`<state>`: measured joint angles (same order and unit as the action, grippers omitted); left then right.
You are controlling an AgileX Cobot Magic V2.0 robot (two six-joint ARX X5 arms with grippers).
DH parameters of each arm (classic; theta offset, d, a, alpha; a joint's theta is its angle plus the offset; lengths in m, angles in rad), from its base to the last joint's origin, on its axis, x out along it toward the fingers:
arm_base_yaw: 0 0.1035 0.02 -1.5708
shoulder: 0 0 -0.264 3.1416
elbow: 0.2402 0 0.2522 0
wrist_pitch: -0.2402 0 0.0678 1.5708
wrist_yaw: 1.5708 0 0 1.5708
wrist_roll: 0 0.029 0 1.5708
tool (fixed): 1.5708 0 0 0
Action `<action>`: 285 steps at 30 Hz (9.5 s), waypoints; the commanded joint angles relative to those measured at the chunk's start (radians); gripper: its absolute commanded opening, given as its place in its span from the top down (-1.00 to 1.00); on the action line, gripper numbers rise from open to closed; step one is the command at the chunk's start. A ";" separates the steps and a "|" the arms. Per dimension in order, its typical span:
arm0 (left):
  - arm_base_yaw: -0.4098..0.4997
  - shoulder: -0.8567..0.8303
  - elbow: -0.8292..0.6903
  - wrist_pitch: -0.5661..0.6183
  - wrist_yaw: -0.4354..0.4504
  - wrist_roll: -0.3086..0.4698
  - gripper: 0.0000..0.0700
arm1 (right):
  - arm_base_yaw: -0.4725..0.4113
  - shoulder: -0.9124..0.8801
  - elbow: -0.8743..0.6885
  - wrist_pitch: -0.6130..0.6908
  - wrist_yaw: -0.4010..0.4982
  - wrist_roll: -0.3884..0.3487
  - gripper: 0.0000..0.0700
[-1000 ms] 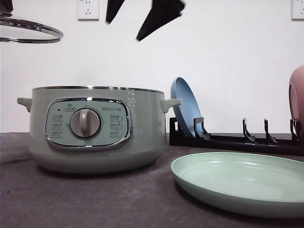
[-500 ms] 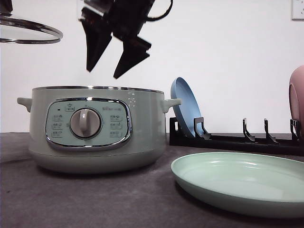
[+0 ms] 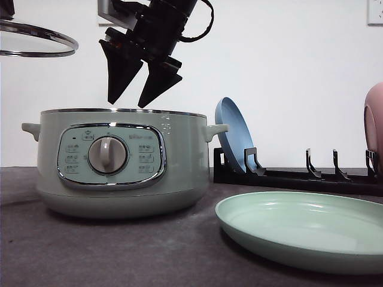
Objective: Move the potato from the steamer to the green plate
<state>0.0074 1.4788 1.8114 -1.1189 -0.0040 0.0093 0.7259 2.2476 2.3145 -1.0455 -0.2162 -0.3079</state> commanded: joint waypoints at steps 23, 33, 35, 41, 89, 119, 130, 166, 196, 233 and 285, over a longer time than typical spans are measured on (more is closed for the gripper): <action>0.000 -0.003 0.046 0.038 -0.001 0.001 1.00 | -0.011 0.148 0.008 0.015 -0.067 0.005 -0.58; 0.000 0.000 0.046 0.038 -0.001 0.001 1.00 | -0.020 0.148 0.006 0.016 -0.094 0.008 -0.58; 0.000 0.000 0.046 0.038 -0.001 0.001 1.00 | -0.020 0.148 0.002 0.020 -0.098 0.009 -0.58; 0.000 0.000 0.046 0.040 -0.001 0.001 1.00 | -0.020 0.148 -0.050 0.036 -0.098 0.009 -0.58; 0.000 0.006 0.046 0.042 -0.001 0.001 1.00 | -0.075 -0.421 -0.076 -0.367 0.049 0.047 0.50; -0.001 0.006 0.046 0.039 -0.001 -0.002 1.00 | -0.154 -1.043 -1.414 0.290 0.024 0.409 0.50; -0.001 0.007 0.046 0.041 -0.001 -0.002 1.00 | -0.237 -1.030 -1.590 0.462 0.033 0.468 0.50; -0.001 0.007 0.045 0.041 -0.001 -0.002 1.00 | -0.244 -0.851 -1.615 0.581 -0.004 0.465 0.30; -0.001 0.007 0.045 0.041 0.000 -0.002 1.00 | -0.244 -1.288 -1.228 0.065 0.003 0.486 -1.00; -0.355 0.013 0.041 0.032 0.015 -0.026 1.00 | -0.244 -1.742 -1.166 -0.078 -0.019 0.581 -1.00; -0.503 0.359 0.039 0.058 0.014 0.017 1.00 | -0.244 -1.742 -1.166 -0.055 -0.011 0.583 -1.00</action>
<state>-0.4909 1.8026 1.8236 -1.0860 0.0050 0.0122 0.4774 0.5034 1.1339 -1.1130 -0.2314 0.2668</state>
